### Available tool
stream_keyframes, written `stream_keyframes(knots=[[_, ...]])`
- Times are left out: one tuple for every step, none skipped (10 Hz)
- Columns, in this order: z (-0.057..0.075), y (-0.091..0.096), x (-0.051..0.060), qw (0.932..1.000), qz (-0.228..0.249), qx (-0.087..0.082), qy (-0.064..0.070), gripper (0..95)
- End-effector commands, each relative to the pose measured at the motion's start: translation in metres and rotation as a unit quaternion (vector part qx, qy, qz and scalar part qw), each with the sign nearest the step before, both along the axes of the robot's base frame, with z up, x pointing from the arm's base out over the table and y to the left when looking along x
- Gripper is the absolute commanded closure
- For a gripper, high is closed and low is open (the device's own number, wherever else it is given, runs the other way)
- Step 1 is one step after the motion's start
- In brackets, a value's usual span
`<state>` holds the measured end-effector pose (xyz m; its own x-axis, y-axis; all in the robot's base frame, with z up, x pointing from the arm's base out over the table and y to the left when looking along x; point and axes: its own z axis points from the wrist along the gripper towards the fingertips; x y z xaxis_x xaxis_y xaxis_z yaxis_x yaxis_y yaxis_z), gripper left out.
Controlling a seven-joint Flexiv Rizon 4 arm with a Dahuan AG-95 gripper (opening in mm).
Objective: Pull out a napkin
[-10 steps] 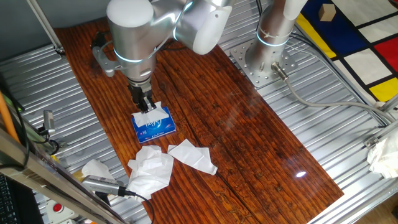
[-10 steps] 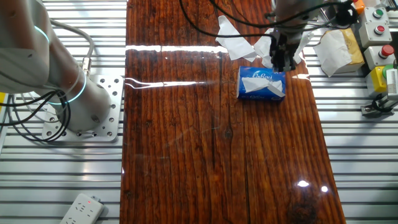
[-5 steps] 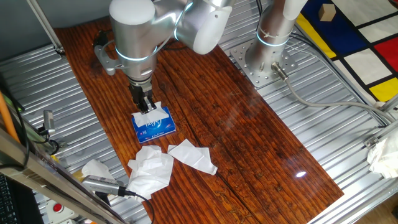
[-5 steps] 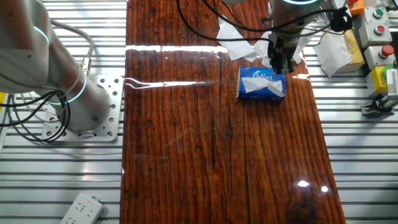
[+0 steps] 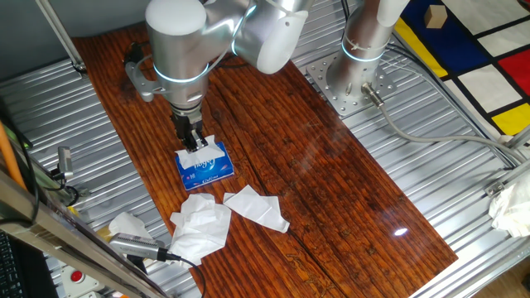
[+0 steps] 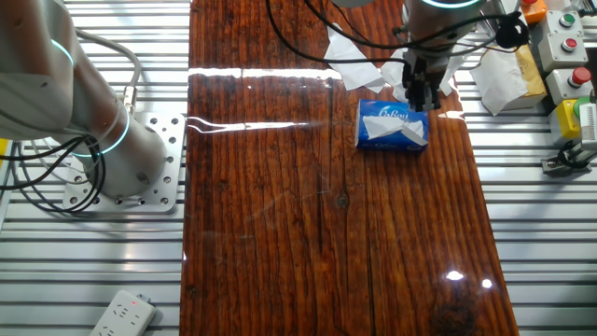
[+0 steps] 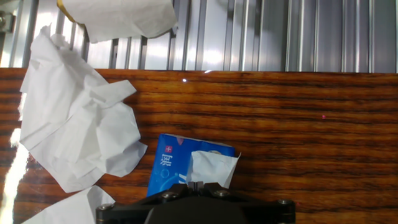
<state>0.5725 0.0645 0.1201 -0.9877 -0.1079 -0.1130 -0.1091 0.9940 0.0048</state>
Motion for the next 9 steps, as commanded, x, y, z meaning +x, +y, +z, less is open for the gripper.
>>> stream_keyframes(knots=[[-0.0007,-0.0005,0.0007,1.0000,0.003,-0.001,0.000,95.0],[-0.0007,-0.0005,0.0007,1.0000,0.004,-0.002,0.000,95.0],[-0.0007,-0.0005,0.0007,1.0000,0.003,-0.002,0.000,95.0],[-0.0007,-0.0005,0.0007,1.0000,0.003,-0.003,0.000,95.0],[-0.0007,-0.0005,0.0007,1.0000,0.002,-0.003,0.000,95.0],[-0.0007,-0.0004,0.0007,1.0000,0.002,-0.003,0.000,95.0],[-0.0007,-0.0004,0.0007,1.0000,0.002,-0.002,0.000,95.0],[-0.0007,-0.0004,0.0007,1.0000,0.001,-0.002,0.000,95.0],[-0.0007,-0.0004,0.0007,1.0000,0.002,-0.002,0.000,95.0]])
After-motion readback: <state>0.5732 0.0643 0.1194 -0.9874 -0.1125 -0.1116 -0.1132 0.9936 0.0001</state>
